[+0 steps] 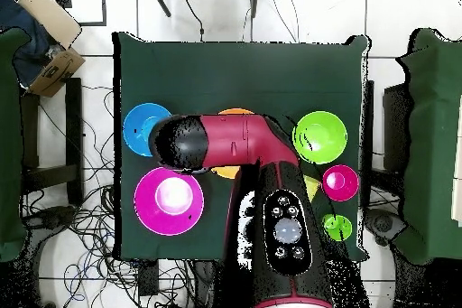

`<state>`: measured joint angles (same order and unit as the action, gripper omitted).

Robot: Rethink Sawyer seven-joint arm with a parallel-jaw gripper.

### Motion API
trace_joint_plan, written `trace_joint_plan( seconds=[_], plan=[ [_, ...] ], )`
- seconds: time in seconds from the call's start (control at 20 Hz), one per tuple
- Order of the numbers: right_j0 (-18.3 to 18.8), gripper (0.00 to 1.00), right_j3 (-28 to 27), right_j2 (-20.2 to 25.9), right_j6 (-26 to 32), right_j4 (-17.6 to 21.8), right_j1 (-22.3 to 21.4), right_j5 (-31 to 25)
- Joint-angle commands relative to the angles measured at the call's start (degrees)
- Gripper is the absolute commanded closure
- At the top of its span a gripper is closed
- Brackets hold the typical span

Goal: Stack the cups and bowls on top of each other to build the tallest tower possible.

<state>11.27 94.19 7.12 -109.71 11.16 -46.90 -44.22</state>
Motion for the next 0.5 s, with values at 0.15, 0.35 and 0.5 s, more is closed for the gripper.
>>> trace_joint_plan(
  seconds=[0.15,0.35,0.5],
  plan=[
    [0.9,0.00,6.6,1.2,-4.6,0.7,4.4,6.2],
    [1.1,0.00,7.5,1.1,-4.5,0.7,4.2,7.3],
    [1.2,0.00,7.2,1.1,-4.3,0.7,4.7,7.7]
  ],
)
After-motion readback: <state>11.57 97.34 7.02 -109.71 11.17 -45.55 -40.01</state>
